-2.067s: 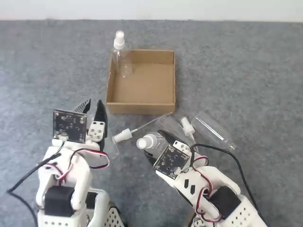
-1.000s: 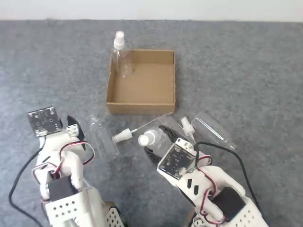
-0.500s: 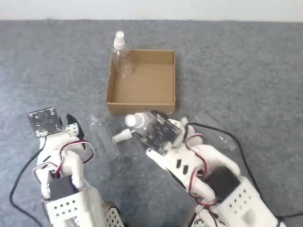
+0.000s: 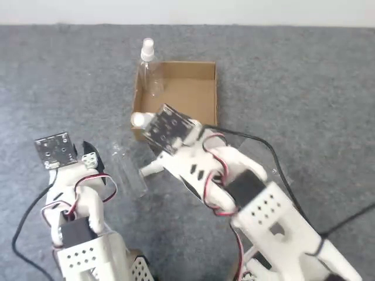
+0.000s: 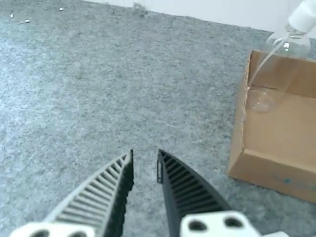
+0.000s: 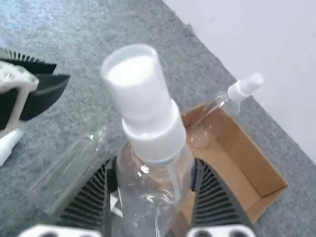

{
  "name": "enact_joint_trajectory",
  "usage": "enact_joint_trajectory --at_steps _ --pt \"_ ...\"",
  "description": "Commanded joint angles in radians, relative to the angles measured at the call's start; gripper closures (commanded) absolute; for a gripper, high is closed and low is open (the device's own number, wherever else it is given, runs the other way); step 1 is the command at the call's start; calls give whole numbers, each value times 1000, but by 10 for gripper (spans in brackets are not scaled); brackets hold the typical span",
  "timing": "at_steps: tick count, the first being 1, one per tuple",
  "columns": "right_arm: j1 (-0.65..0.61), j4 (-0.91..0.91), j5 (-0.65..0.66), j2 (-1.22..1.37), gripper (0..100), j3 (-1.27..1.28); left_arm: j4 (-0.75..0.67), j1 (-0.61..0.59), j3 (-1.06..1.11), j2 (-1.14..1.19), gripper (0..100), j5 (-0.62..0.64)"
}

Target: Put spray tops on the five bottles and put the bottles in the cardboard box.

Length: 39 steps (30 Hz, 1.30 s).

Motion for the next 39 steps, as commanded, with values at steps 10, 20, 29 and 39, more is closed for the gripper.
enact_joint_trajectory --at_steps 10,20,29,39 --pt "74 -260 -11 268 991 -241 -32 -6 -4 -18 924 3" --pt "122 -340 -149 463 989 -347 -60 -6 7 -18 924 3" --pt "151 -340 -216 696 988 -520 -60 -6 8 -18 924 3" --pt "153 -423 -218 878 988 -580 -60 -6 10 -18 924 3"
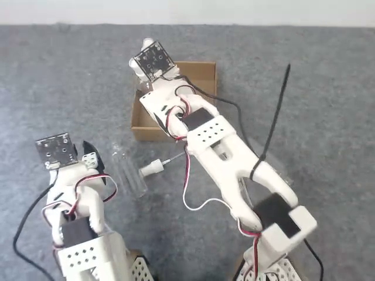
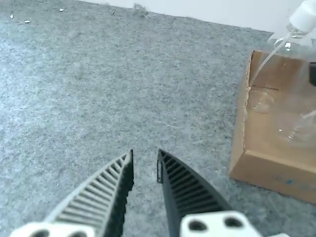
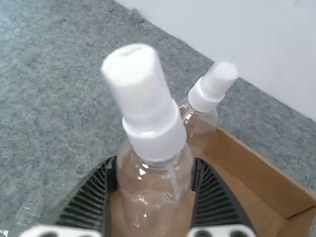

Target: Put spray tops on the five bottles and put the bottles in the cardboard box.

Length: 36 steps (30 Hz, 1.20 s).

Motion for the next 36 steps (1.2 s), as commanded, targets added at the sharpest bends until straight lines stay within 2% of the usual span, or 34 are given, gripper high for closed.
enact_joint_trajectory --at_steps 1,13,16,31,36 --pt "16 -105 -11 39 988 -75 -31 -6 -8 -18 924 3" --pt "15 -321 -43 214 991 -80 -31 -6 -8 -18 923 3" --pt "15 -340 -83 236 991 -81 -31 -6 -8 -18 923 3" --pt "19 -383 -86 266 988 -81 -31 -5 -5 -18 923 3" --pt "19 -464 -86 321 988 -81 -31 -5 -5 -18 923 3"
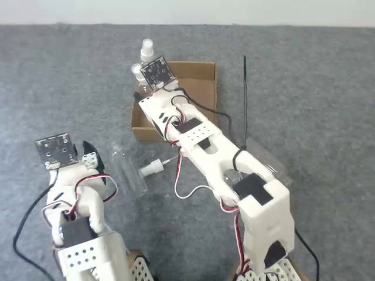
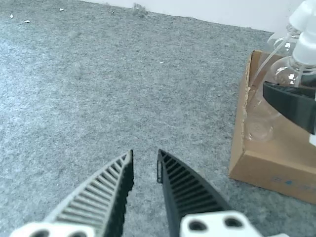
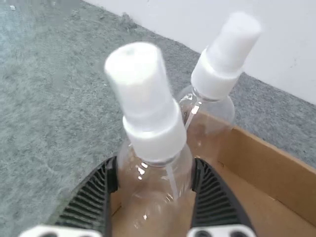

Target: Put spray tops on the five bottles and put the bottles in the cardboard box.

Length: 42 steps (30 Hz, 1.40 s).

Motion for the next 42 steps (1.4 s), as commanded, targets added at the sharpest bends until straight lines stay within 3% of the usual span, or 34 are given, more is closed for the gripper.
enact_joint_trajectory --at_steps 1,8,15,33,38,42 --pt "13 -71 -11 12 988 -78 -31 -5 -5 -18 923 3" --pt "13 -65 -11 15 980 -78 -31 -3 -5 -18 923 3" --pt "8 -48 -11 22 779 -72 -31 -3 -5 -18 923 3" --pt "5 79 -17 -77 768 -72 -31 -2 -5 -18 922 3" --pt "-21 130 -18 -79 664 -72 -31 -2 -5 -18 922 2" --pt "-45 159 -18 -88 658 -72 -32 -2 -5 -18 922 2"
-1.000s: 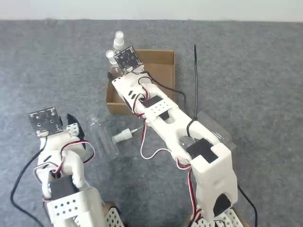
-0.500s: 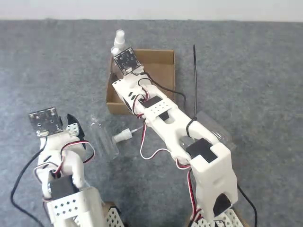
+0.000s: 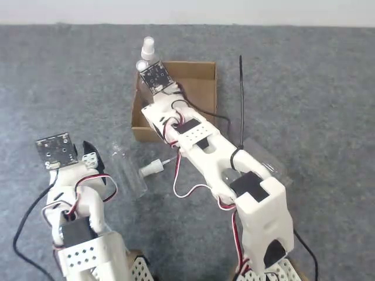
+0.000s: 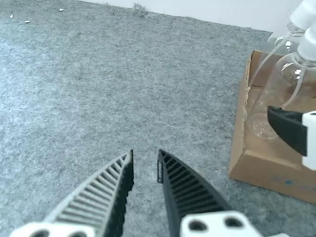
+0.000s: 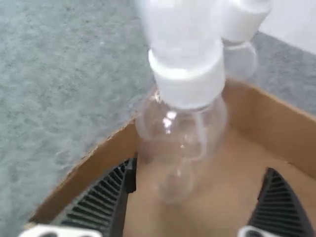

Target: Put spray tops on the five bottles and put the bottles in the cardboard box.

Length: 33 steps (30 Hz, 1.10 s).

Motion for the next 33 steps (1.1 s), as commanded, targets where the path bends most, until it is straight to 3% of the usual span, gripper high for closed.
enact_joint_trajectory --at_steps 1,24,33 --pt "-36 25 -6 -117 658 -54 -32 -3 -5 -18 922 2" --pt "-27 133 0 -486 658 207 -32 -6 -7 -18 924 2" --pt "-18 397 0 -717 658 221 -58 -6 5 -18 924 2"
